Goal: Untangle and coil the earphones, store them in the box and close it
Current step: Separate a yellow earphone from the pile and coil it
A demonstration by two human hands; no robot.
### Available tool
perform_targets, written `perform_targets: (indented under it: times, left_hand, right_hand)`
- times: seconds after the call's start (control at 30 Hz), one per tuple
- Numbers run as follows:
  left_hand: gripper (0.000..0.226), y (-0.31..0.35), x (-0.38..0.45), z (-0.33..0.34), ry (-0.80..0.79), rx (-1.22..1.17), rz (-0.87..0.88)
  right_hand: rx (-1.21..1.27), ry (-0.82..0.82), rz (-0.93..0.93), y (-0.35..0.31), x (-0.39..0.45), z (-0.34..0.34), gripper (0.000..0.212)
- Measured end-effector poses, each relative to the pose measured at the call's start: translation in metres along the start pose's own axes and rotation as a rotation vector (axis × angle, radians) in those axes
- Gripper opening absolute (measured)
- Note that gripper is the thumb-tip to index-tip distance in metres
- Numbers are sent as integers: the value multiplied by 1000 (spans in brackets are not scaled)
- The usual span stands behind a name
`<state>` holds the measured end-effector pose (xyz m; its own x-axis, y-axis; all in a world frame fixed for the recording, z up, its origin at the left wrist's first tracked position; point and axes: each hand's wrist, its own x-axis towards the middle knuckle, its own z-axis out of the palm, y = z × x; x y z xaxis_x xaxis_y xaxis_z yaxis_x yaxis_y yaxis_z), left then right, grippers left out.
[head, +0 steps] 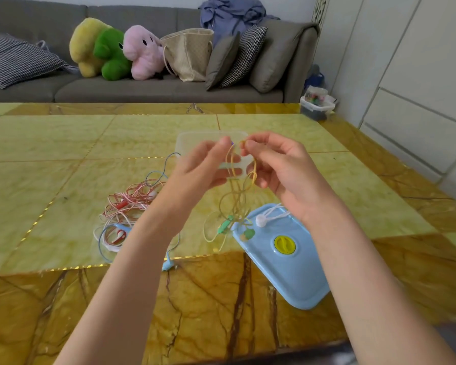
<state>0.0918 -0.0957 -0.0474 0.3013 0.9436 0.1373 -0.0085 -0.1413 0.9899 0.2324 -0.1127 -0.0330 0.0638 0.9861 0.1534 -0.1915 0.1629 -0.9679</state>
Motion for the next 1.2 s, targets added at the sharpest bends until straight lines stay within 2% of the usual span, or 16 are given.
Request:
perform_targets:
  times: [0.03,0.1,0.2,0.27,0.37,0.47,0.57,0.63,0.73,0.87,1.03,1.13,1.2]
  left_hand:
    - [48,1,-1,-1,-70,-69,-54]
    - [43,1,-3,-3,-146,-37,-101]
    - [18,1,-8,-3,-225,121,-41]
    - [14,0,-8,-3,-234,162,-3]
    - [15,2,-6,-3,-155,148,34]
    - [15,2,-5,-4,-28,92,73]
    - [16,1,-3,-2,28,91,93]
    - [16,0,-2,-1,74,68,91]
    - [21,0,0,-5,166,-186,42]
    - [22,4,0,-15,186,-461,-62]
    - [26,2,3,-6,210,-378,-102]
    - [22,3,3,-4,176,-328,-86]
    - [14,2,1,-6,123,-192,-68]
  right_hand:
    - [8,11,4,0,0,-1,13]
    - [26,40,11,-1,1,-5,13]
    - [29,102,8,0,1,-10,12]
    - [32,149,6,1,2,-12,9]
    - [63,195,-3,1,2,-12,4]
    - [86,121,39,1,1,-11,3]
    - [-120,7,101,7,0,-7,4]
    - [-179,16,105,9,-1,-6,5]
    - [-142,67,121,5,-1,-7,7]
    - [-56,157,125,1,0,-15,12]
    - [49,239,128,1,1,-10,18]
    - [-32,245,106,1,0,-9,15]
    - [-130,210,67,-2,-1,-12,10]
